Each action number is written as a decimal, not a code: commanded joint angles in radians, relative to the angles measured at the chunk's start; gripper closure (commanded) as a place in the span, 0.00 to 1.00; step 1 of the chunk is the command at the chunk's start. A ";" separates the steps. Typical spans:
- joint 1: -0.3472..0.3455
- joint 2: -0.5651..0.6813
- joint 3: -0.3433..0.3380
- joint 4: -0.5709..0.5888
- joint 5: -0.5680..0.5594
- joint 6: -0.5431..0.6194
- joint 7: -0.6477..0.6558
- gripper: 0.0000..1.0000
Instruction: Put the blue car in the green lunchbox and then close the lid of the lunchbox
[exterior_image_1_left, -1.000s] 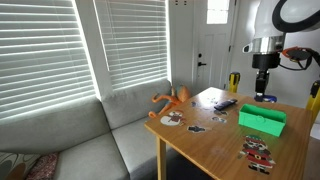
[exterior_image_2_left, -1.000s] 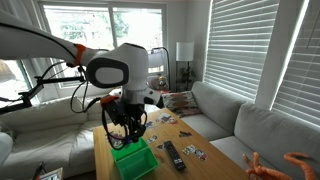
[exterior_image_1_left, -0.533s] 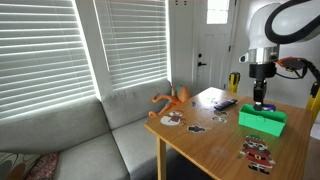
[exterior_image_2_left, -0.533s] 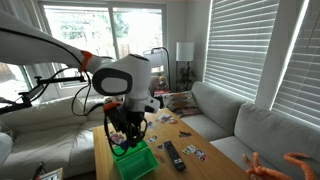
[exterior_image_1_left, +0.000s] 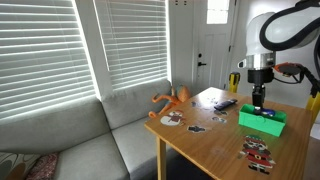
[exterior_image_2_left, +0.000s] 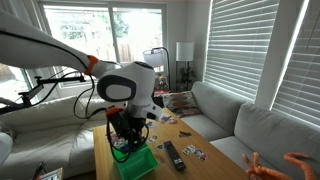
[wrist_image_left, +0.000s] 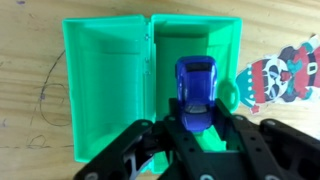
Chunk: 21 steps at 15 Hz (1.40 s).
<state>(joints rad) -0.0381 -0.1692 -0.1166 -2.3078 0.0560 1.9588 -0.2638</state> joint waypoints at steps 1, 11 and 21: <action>-0.010 0.000 -0.005 0.001 0.035 0.001 -0.031 0.89; -0.011 0.023 -0.002 0.005 0.026 0.005 -0.021 0.89; -0.014 0.028 0.001 0.005 0.012 0.009 -0.014 0.63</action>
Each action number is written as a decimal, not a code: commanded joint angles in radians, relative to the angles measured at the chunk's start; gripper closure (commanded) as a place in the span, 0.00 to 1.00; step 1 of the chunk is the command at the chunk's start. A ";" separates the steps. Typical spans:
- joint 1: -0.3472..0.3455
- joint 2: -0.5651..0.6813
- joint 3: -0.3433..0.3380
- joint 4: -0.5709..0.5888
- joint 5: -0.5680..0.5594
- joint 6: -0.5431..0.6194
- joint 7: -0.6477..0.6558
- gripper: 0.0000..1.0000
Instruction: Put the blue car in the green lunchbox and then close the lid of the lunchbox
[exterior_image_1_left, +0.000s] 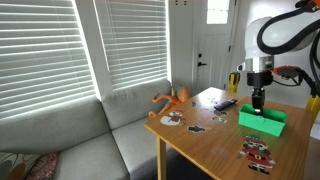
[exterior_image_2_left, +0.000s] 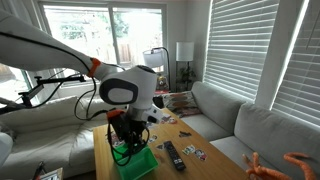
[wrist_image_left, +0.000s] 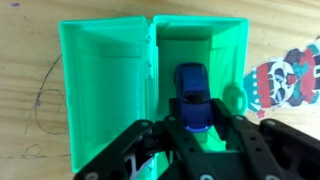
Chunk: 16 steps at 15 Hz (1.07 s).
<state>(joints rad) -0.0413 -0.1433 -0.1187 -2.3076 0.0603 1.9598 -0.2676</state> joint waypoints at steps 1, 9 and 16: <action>-0.011 -0.001 0.003 0.005 0.007 0.008 -0.009 0.61; -0.015 0.003 0.003 0.014 0.006 0.007 -0.007 0.60; -0.016 -0.001 0.004 0.012 0.003 0.007 -0.005 0.66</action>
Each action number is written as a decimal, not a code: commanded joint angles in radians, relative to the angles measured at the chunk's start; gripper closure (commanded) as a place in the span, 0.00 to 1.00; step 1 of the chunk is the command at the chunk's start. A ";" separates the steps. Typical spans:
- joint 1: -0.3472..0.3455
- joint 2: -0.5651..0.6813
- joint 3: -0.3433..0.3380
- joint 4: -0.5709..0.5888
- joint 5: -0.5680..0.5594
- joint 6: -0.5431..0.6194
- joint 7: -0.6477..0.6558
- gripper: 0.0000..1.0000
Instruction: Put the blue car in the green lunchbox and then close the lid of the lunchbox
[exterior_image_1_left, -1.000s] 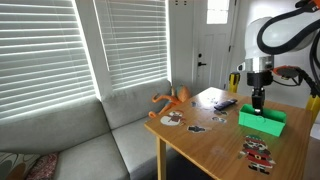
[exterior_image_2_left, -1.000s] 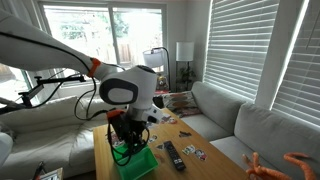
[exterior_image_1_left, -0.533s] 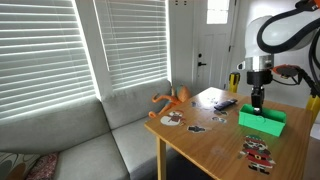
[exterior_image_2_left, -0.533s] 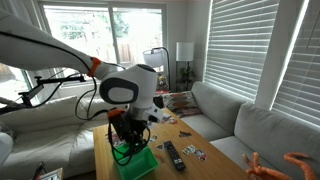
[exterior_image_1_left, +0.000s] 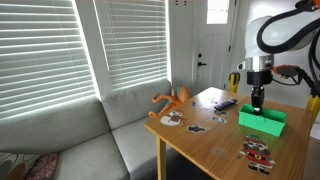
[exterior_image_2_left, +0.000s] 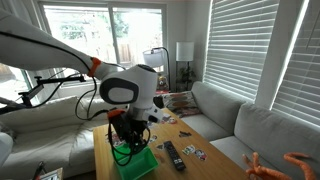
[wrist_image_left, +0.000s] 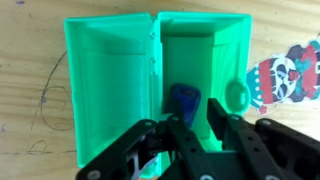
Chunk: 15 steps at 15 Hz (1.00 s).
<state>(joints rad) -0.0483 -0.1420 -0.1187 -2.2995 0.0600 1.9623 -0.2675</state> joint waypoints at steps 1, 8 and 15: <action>-0.009 -0.006 0.004 0.003 0.003 0.005 -0.005 0.63; -0.019 -0.099 -0.010 -0.004 0.007 -0.002 -0.021 0.35; -0.061 -0.141 -0.094 0.020 -0.020 -0.072 -0.164 0.00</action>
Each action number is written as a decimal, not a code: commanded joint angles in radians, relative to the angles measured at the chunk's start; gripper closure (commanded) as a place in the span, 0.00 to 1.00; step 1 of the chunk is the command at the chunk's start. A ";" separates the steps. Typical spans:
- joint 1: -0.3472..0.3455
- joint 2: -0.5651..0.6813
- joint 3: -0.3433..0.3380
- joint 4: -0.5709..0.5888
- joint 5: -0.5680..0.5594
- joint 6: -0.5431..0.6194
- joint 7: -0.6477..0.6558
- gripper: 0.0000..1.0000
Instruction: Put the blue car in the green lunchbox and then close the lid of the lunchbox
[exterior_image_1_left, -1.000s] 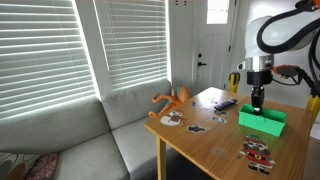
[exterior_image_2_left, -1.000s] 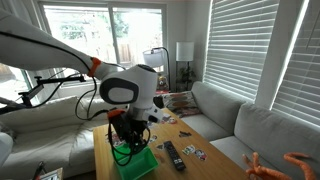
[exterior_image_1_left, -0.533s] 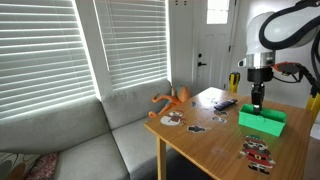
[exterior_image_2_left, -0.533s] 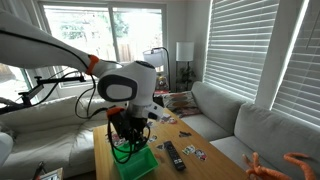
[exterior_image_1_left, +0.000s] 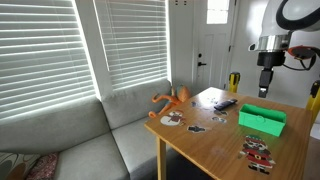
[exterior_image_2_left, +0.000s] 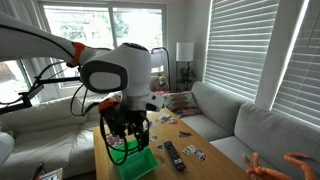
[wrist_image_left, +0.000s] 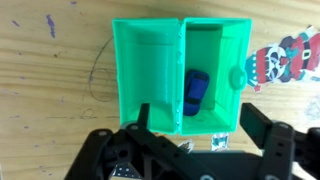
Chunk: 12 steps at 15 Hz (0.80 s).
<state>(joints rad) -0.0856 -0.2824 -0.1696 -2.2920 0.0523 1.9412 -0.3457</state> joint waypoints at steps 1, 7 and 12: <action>-0.031 0.009 -0.068 0.014 -0.002 -0.062 -0.143 0.00; -0.057 0.020 -0.108 0.000 0.003 -0.057 -0.219 0.00; -0.051 0.019 -0.097 0.000 0.002 -0.057 -0.213 0.00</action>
<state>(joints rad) -0.1329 -0.2636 -0.2695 -2.2932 0.0536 1.8856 -0.5581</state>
